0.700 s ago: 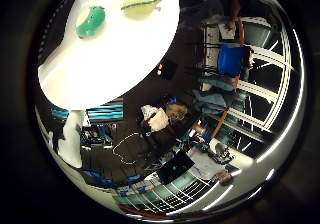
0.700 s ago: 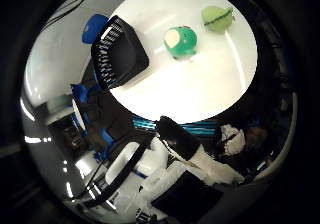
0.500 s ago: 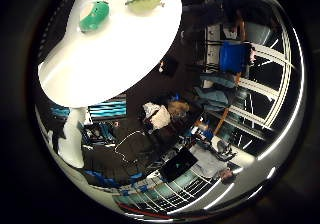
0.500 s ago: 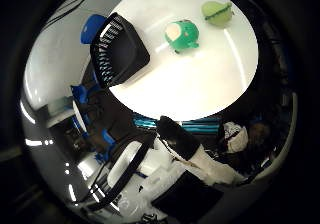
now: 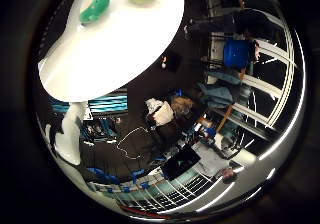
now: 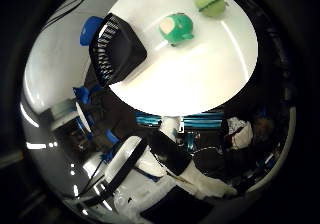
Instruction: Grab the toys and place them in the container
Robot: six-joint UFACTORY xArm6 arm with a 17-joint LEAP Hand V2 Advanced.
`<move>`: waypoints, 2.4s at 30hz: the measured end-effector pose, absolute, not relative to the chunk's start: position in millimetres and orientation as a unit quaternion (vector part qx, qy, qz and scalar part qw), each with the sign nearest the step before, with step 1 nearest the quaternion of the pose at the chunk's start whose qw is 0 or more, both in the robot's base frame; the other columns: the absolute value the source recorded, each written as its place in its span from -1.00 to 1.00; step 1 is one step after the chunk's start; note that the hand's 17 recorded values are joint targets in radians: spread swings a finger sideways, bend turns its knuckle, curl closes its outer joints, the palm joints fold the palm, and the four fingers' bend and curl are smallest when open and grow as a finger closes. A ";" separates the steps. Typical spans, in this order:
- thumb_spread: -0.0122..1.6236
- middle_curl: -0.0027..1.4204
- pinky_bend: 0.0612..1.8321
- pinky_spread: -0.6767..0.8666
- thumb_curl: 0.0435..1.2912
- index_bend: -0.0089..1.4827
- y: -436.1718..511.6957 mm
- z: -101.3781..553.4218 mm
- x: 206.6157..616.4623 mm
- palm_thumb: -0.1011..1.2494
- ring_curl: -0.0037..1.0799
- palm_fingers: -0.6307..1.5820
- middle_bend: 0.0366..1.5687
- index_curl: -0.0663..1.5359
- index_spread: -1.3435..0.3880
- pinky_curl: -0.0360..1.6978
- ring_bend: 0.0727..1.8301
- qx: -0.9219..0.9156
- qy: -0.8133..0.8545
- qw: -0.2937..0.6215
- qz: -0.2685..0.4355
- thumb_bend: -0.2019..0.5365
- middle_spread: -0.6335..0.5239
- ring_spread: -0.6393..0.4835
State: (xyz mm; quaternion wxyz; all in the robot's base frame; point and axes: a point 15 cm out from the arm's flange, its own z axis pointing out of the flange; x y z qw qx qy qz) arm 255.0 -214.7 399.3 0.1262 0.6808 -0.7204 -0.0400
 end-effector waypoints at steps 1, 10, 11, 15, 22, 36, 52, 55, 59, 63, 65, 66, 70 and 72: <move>0.42 -0.56 -0.57 0.43 -0.66 -0.78 -219.0 397.9 257.7 -0.27 -0.54 -0.30 -0.80 -0.58 0.11 -0.60 -0.70 0.680 -0.722 0.125 -0.036 -0.51 0.12 0.49; 0.38 -0.57 -0.51 0.42 -0.67 -0.78 -266.7 395.6 286.9 -0.37 -0.53 -0.37 -0.80 -0.59 0.11 -0.60 -0.70 0.676 -0.725 0.124 -0.027 -0.52 0.18 0.50; 0.37 -0.56 -0.50 0.42 -0.67 -0.78 -271.7 395.5 291.1 -0.38 -0.53 -0.37 -0.80 -0.59 0.11 -0.60 -0.70 0.678 -0.724 0.124 -0.026 -0.52 0.18 0.50; 0.36 -0.56 -0.50 0.42 -0.66 -0.77 -293.0 396.2 313.9 -0.39 -0.53 -0.38 -0.80 -0.59 0.11 -0.60 -0.71 0.684 -0.719 0.121 -0.016 -0.52 0.20 0.50; 0.34 -0.56 -0.52 0.41 -0.66 -0.77 -328.7 385.9 355.3 -0.45 -0.52 -0.38 -0.80 -0.58 0.11 -0.61 -0.72 0.682 -0.721 0.120 -0.013 -0.53 0.18 0.50; 0.13 -0.59 -0.55 0.38 -0.64 -0.75 -351.8 345.0 399.4 -0.78 -0.53 -0.43 -0.81 -0.56 0.08 -0.61 -0.78 0.715 -0.684 0.145 0.000 -0.54 0.25 0.51; 0.10 -0.57 -0.60 0.38 -0.60 -0.76 -346.9 297.7 460.6 -0.76 -0.52 -0.39 -0.76 -0.57 0.09 -0.61 -0.82 0.738 -0.666 0.105 0.029 -0.54 0.13 0.46; 0.09 -0.56 -0.62 0.38 -0.60 -0.77 -340.6 295.4 467.3 -0.76 -0.52 -0.38 -0.78 -0.57 0.10 -0.61 -0.83 0.742 -0.662 0.104 0.031 -0.54 0.10 0.45; 0.07 -0.55 -0.63 0.38 -0.60 -0.77 -340.0 288.8 482.5 -0.76 -0.52 -0.38 -0.79 -0.58 0.10 -0.61 -0.84 0.746 -0.657 0.100 0.046 -0.54 0.09 0.45; 0.08 -0.55 -0.63 0.38 -0.60 -0.78 -335.6 284.1 489.6 -0.75 -0.51 -0.38 -0.79 -0.58 0.11 -0.61 -0.85 0.748 -0.655 0.099 0.049 -0.54 0.09 0.45; 0.08 -0.55 -0.63 0.38 -0.60 -0.79 -331.5 278.9 492.6 -0.75 -0.51 -0.38 -0.79 -0.59 0.11 -0.61 -0.85 0.749 -0.654 0.099 0.046 -0.54 0.10 0.45; 0.08 -0.55 -0.62 0.38 -0.60 -0.79 -330.5 277.0 493.4 -0.76 -0.50 -0.38 -0.79 -0.59 0.10 -0.61 -0.84 0.749 -0.654 0.100 0.044 -0.55 0.11 0.45; 0.07 -0.55 -0.62 0.38 -0.60 -0.78 -324.2 266.5 497.6 -0.76 -0.50 -0.39 -0.79 -0.60 0.10 -0.60 -0.84 0.752 -0.651 0.101 0.037 -0.54 0.11 0.45; 0.07 -0.54 -0.61 0.39 -0.60 -0.78 -320.5 260.8 499.1 -0.76 -0.50 -0.38 -0.79 -0.60 0.10 -0.60 -0.84 0.753 -0.649 0.102 0.031 -0.54 0.11 0.45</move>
